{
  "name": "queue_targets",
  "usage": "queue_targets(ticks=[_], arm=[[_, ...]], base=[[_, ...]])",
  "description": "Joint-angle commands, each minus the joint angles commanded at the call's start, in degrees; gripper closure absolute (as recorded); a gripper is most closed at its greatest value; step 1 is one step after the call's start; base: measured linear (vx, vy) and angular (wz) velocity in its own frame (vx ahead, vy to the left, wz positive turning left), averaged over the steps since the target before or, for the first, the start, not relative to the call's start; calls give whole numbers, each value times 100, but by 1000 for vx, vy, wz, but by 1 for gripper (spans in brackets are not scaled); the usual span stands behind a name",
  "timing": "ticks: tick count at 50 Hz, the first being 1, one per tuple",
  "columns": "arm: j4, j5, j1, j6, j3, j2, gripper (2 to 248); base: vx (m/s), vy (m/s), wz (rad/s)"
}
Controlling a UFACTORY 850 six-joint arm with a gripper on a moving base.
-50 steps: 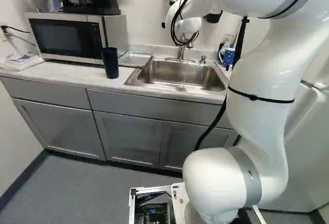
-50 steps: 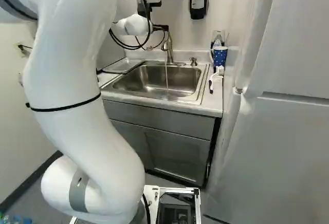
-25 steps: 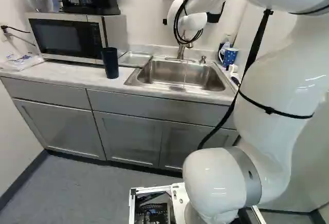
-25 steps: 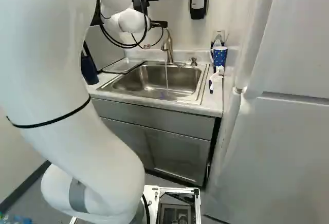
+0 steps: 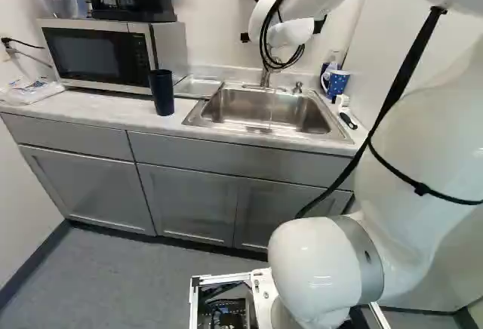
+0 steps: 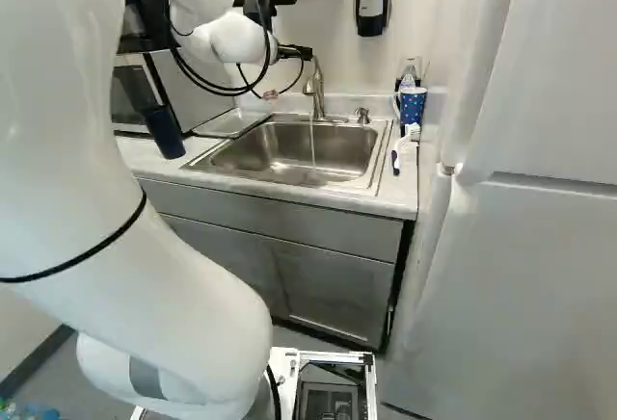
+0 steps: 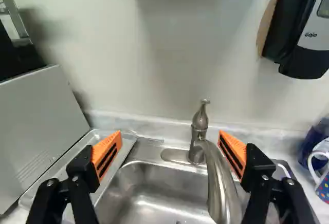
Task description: Rinse the cup and place it in the tray
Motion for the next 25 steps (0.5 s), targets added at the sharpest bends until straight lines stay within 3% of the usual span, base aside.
queue_targets(ticks=[25], arm=[[0,-1382,-2,0,682,729,3]], base=[[0,0,0]])
